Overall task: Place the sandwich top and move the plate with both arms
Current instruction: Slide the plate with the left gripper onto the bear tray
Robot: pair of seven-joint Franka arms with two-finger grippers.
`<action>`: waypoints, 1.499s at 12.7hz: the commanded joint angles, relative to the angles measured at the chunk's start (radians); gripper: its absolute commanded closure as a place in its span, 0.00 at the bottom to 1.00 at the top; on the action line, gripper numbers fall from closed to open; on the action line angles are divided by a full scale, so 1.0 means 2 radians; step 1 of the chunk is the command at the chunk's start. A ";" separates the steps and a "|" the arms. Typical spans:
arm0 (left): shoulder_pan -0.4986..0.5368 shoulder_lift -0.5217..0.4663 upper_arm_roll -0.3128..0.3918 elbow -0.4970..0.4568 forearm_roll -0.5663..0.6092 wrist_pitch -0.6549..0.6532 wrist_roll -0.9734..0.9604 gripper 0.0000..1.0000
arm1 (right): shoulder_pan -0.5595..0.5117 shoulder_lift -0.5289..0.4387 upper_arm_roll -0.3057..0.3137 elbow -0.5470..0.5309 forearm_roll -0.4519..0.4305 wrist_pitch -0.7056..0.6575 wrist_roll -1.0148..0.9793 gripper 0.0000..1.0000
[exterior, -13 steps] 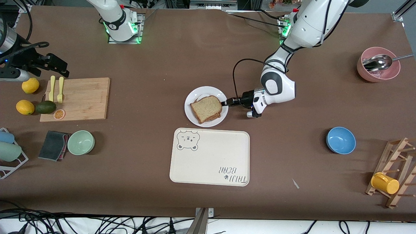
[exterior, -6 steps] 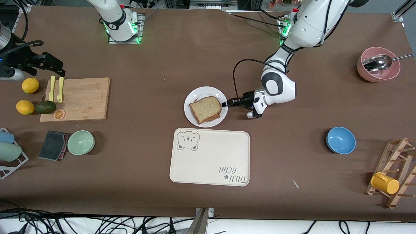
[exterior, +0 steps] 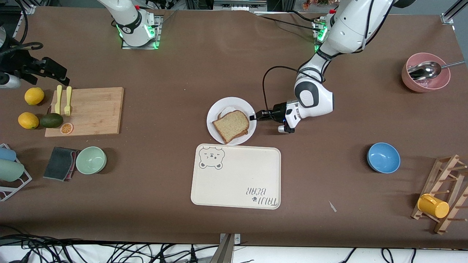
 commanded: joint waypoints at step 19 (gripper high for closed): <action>0.006 0.057 0.044 0.149 -0.066 -0.030 0.064 1.00 | 0.000 -0.001 -0.029 0.019 0.050 -0.020 -0.010 0.00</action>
